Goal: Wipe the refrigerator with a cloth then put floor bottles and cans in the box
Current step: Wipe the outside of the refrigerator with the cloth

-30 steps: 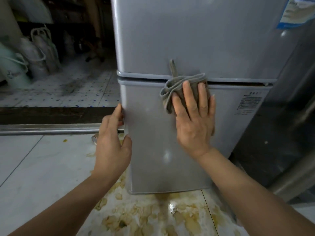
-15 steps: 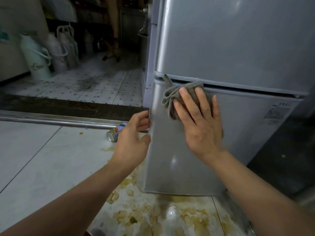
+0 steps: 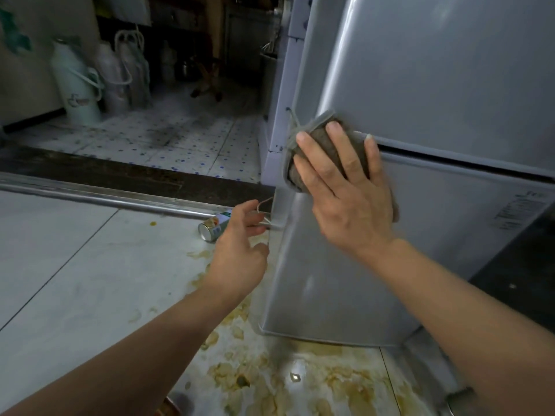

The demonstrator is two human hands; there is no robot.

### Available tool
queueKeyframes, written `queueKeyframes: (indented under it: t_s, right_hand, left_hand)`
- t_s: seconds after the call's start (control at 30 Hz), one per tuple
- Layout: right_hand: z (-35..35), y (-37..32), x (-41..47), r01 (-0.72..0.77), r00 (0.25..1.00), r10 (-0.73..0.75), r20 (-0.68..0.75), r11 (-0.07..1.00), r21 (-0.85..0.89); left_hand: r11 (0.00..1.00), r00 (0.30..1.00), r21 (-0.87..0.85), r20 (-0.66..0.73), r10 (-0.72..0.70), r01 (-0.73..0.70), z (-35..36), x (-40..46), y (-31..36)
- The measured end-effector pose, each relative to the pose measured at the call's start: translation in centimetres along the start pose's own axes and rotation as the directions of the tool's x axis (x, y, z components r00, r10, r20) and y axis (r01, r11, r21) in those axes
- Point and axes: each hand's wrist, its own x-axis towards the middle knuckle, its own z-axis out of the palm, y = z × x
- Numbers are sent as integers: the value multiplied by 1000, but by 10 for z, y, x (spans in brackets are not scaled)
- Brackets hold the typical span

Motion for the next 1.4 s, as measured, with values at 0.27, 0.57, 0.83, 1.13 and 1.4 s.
queueKeyframes:
  t_s: [0.27, 0.57, 0.83, 1.13, 1.4]
  right_hand:
    - [31, -47, -82, 176, 982, -171, 76, 983, -57]
    - [26, -47, -141, 417, 858, -426, 287, 904, 94]
    - [17, 8, -131, -99, 995, 97, 32, 994, 51]
    - [-4, 8, -175, 203, 948, -192, 254, 979, -19]
    - [-13, 21, -141, -416, 909, 415, 40, 898, 141]
  left_hand:
    - [992, 999, 119, -20, -34, 36, -8, 0, -29]
    - [974, 998, 222, 51, 28, -38, 6, -11, -27]
    - [971, 996, 229, 59, 60, -72, 34, -12, -13]
    - [977, 999, 209, 7, 35, -35, 51, -20, -13]
    - [978, 998, 210, -67, 14, 1, 60, -21, -9]
